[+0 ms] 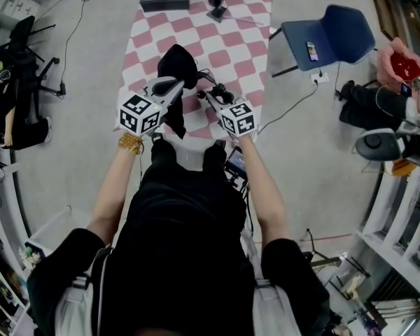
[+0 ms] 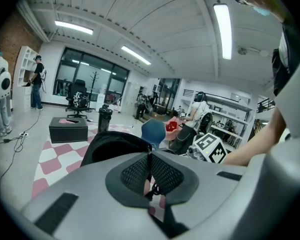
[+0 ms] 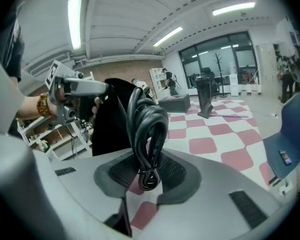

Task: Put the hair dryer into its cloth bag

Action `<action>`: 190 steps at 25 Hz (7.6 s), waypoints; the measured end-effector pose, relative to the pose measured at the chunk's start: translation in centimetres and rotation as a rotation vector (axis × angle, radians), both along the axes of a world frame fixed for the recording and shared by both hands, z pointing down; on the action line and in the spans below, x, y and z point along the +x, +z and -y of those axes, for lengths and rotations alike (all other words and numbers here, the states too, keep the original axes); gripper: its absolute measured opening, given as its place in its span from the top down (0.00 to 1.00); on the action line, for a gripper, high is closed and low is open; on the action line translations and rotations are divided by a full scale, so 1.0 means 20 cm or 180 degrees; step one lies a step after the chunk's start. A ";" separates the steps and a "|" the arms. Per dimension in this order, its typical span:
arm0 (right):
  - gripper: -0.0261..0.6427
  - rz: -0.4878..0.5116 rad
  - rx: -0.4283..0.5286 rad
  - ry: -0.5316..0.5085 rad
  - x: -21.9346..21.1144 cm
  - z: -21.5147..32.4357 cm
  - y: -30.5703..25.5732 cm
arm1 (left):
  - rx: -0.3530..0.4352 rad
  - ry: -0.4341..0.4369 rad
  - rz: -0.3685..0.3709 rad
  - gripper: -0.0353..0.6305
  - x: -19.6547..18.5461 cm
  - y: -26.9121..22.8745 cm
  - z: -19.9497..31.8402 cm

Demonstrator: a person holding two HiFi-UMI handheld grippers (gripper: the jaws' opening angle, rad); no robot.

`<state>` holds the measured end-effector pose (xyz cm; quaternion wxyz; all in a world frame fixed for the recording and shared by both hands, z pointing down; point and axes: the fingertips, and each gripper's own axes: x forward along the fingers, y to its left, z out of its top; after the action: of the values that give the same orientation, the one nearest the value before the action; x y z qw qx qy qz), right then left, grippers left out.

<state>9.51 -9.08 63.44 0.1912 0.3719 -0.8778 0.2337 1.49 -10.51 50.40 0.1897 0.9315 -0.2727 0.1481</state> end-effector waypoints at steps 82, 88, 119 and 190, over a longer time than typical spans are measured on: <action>0.81 0.0542 0.0235 0.0819 -0.08 0.31 -0.52 | 0.0549 0.0093 0.0208 0.91 0.01 -0.05 0.00; 0.81 -0.0219 0.0857 0.0114 -0.27 0.23 -0.61 | 0.0563 0.0164 0.0232 0.91 -0.01 -0.05 0.00; 0.77 -0.1959 0.1770 -0.1935 -0.49 0.05 -0.28 | 0.0381 -0.0144 -0.0540 0.91 -0.26 -0.13 -0.06; 0.93 0.1742 -0.1037 -0.0020 -0.26 0.34 -0.51 | 0.0358 -0.0630 -0.0459 0.91 -0.59 -0.20 0.01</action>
<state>4.37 -15.90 53.15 0.0056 0.2571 -0.8488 0.4620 -10.25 -10.73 46.46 0.1700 0.9174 -0.3569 0.0458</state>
